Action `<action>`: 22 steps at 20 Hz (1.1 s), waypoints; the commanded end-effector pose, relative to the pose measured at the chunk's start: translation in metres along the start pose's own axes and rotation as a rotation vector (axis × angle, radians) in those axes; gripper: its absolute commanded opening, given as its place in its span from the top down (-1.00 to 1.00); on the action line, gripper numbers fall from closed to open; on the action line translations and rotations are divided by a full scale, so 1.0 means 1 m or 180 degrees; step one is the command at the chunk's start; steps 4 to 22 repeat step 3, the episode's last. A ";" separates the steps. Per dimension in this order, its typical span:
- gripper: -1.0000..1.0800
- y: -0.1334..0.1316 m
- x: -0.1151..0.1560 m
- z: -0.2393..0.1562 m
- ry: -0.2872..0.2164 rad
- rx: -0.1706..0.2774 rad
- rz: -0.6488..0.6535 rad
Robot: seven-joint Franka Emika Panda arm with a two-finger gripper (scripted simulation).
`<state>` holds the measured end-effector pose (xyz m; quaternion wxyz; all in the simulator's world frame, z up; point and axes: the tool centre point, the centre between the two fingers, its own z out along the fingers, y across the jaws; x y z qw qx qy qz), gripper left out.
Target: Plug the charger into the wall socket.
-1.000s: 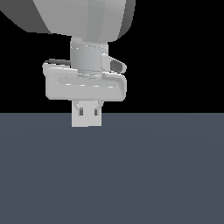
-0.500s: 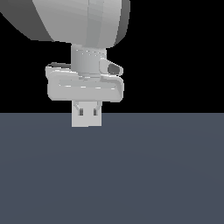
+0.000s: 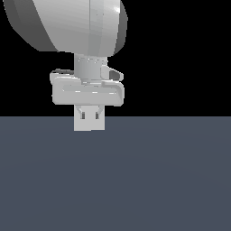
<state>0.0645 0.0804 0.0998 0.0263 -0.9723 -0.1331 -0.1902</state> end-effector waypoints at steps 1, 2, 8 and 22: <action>1.00 0.000 0.003 0.001 0.0001 -0.0001 0.0000; 1.00 0.000 0.003 0.001 0.0001 -0.0001 0.0000; 1.00 0.001 0.003 0.001 0.0001 -0.0001 0.0000; 1.00 0.001 0.003 0.001 0.0001 -0.0001 0.0000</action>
